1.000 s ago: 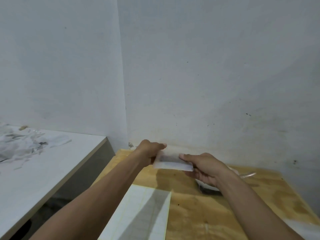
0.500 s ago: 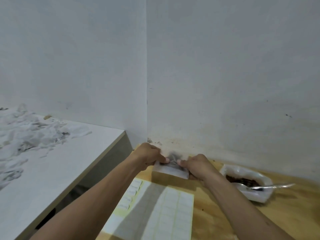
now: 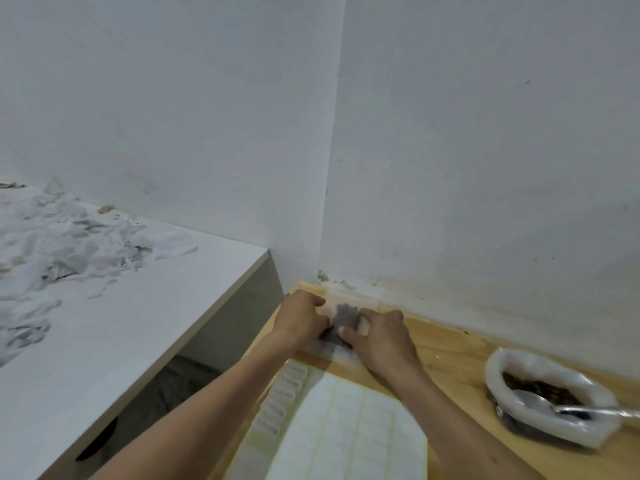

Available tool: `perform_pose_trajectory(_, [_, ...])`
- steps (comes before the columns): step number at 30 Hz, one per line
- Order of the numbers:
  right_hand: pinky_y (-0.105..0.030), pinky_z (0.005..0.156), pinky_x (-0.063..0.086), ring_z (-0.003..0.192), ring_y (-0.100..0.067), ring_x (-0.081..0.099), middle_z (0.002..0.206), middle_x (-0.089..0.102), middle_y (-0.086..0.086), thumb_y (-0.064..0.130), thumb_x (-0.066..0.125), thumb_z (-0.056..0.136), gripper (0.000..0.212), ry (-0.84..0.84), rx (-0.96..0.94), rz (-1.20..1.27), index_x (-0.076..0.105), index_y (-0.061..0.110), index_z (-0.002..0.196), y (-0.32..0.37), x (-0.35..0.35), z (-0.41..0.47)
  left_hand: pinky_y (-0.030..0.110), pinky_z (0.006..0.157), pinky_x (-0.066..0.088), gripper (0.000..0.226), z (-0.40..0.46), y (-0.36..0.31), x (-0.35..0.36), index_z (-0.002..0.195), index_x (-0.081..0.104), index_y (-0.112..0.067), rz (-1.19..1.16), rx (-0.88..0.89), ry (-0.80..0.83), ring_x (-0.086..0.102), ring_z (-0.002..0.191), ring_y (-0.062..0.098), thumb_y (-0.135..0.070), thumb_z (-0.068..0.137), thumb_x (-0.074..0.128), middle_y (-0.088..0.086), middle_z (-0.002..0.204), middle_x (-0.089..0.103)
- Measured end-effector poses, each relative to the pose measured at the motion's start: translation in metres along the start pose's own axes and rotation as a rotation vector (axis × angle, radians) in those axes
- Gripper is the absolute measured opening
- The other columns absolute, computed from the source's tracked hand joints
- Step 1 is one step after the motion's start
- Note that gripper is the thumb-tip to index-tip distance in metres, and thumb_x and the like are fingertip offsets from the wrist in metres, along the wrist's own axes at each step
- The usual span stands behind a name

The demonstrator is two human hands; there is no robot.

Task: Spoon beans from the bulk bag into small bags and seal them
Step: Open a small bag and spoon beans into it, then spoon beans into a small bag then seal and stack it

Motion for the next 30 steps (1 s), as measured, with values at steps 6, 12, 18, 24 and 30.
perform_pose_trajectory(6, [-0.045,0.113,0.03,0.143,-0.034,0.028,0.16,0.031,-0.01,0.059,0.037,0.098,0.059,0.04,-0.1,-0.223,0.043,0.031,0.149,0.01,0.012,0.003,0.036,0.089,0.052,0.023,0.005,0.012,0.004,0.105,0.074,-0.007,0.106,0.044,0.11,0.067,0.108,0.033,-0.02,0.094,0.058,0.012,0.112,0.075])
perform_pose_trajectory(12, [-0.044,0.114,0.031,0.142,-0.034,0.029,0.158,0.031,-0.011,0.056,0.039,0.1,0.062,0.056,-0.098,-0.16,0.038,0.025,0.153,0.009,0.004,-0.002,0.035,0.1,0.048,0.029,0.0,0.002,-0.001,0.118,0.073,-0.01,0.184,0.113,0.13,0.062,0.119,0.031,-0.02,0.098,0.054,0.009,0.125,0.071])
perform_pose_trajectory(18, [-0.041,0.109,0.042,0.139,-0.027,0.044,0.155,0.038,-0.005,0.056,0.044,0.098,0.065,-0.038,-0.119,0.038,0.04,0.022,0.153,-0.014,-0.042,-0.019,0.031,0.107,0.044,0.041,-0.018,-0.026,-0.004,0.138,0.063,-0.013,0.122,0.158,-0.046,0.059,0.129,0.025,-0.022,0.098,0.058,0.008,0.139,0.064])
perform_pose_trajectory(24, [-0.037,0.103,0.041,0.135,-0.024,0.047,0.149,0.046,-0.004,0.052,0.046,0.1,0.055,-0.219,-0.092,0.027,0.047,0.023,0.147,-0.062,-0.127,-0.048,0.031,0.099,0.045,0.035,-0.046,-0.108,0.024,0.132,0.067,-0.01,0.049,0.325,-0.094,0.066,0.114,0.025,-0.017,0.099,0.059,0.011,0.127,0.07])
perform_pose_trajectory(30, [-0.038,0.097,0.049,0.121,-0.022,0.058,0.138,0.056,-0.003,0.054,0.048,0.099,0.053,-0.377,0.07,-0.027,0.054,0.023,0.14,-0.157,-0.206,-0.108,0.026,0.084,0.047,0.03,-0.088,-0.206,0.086,0.123,0.072,-0.013,-0.053,0.512,-0.069,0.07,0.092,0.02,-0.019,0.097,0.057,0.002,0.11,0.075])
Point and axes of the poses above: each hand's wrist, its own z-axis towards the middle knuckle, its own x-axis out of the palm, y = z × x, the point moved 5 cm from there along z, towards the middle knuckle
